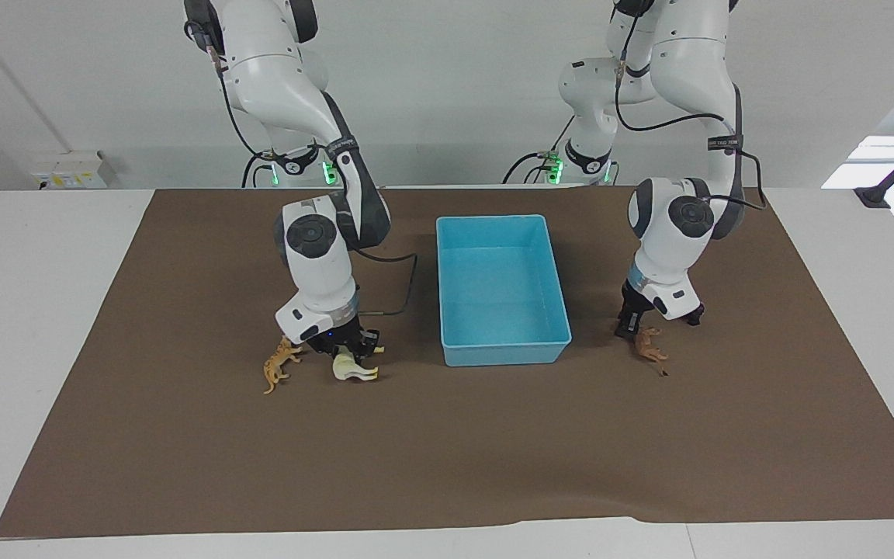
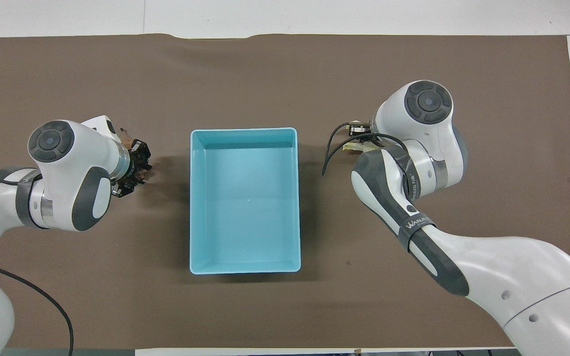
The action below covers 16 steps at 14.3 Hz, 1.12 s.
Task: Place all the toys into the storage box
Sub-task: 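Carry the brown horse into the box with the left gripper while the right gripper lifts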
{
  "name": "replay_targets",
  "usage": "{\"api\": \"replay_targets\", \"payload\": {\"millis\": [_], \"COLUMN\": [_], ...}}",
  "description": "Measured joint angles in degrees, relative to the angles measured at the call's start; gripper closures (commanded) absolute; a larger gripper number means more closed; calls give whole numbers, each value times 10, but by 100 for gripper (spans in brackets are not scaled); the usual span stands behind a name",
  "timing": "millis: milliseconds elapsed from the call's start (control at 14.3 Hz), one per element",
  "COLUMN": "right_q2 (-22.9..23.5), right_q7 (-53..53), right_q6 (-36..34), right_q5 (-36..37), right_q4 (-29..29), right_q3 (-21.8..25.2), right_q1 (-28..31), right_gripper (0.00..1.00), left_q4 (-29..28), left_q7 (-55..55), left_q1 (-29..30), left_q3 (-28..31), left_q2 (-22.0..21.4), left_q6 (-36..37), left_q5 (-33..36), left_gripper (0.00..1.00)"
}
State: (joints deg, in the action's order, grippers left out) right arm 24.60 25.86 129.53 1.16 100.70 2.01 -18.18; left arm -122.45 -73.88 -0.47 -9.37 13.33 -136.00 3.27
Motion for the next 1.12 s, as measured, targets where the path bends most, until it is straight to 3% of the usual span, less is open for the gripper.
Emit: {"api": "replay_targets", "payload": {"millis": [209,419,837,977,1116], "right_q2": [-34,-65,-69,-69,-69], "right_q7": [0,-1,-1,-1,-2], "right_q6": [-97,-173,-220,-227,-234], "right_q5": [0,0,0,0,0], "right_q4": [-64,-106,-154,-163,-170], "right_q3": [2,2,2,2,2], "right_q1": [25,43,48,52,53], "right_gripper": [100,100,100,100,100], "left_q4": [13,68,190,203,201], "left_q7": [0,0,-2,-18,-47], "left_q1": [0,0,-31,-63,-109], "left_q3": [0,0,-31,-45,-49], "left_q2": [0,0,-14,-35,-45], "left_q6": [2,48,224,242,237], "left_q5": [0,0,-16,-33,-35], "left_gripper": [93,93,92,91,77]}}
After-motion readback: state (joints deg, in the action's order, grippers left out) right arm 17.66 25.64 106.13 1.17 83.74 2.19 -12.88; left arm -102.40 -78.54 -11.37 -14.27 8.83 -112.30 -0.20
